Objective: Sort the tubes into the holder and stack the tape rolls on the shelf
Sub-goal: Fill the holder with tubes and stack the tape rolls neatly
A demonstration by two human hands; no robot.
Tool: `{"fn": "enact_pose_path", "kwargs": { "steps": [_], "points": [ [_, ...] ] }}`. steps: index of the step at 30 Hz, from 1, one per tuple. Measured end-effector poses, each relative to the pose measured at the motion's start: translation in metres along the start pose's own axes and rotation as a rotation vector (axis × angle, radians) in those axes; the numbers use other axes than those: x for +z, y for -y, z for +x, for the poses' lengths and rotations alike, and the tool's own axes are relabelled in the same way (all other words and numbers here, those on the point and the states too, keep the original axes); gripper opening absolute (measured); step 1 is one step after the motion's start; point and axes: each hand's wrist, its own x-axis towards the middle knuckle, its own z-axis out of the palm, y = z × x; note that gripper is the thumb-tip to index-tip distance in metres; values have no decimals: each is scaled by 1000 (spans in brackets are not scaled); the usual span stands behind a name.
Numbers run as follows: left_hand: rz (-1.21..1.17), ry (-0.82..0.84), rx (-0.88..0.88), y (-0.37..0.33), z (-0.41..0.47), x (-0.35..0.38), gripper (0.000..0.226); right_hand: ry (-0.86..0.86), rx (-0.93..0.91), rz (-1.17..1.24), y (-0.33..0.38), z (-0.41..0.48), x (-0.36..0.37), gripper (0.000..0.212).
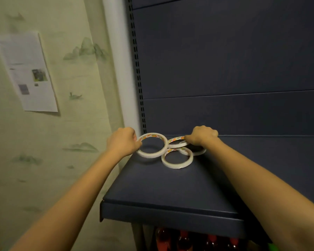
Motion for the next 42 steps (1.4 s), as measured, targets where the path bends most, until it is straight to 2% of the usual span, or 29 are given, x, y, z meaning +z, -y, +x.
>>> {"fn": "enact_pose_path", "kwargs": {
  "steps": [6,10,16,21,31,35,42],
  "points": [
    [-89,-24,121,-19,28,8,25,-228,111,-42,-38,-23,-30,41],
    [-121,-7,214,-59,32,23,14,-273,238,-77,-93,-59,-43,39],
    [-185,84,433,-146,18,43,14,-365,461,-116,-174,-126,-62,46],
    [-273,206,566,-226,-8,58,13,-413,624,-150,-239,-182,-81,51],
    [-334,303,800,-389,-103,84,15,-421,851,-232,-370,-310,-120,56],
    [-349,278,880,-455,-145,89,15,-411,886,-220,-423,-352,-141,58],
    [-395,280,879,-556,-206,112,16,-444,895,-248,-523,-414,-172,54]
  ]
}}
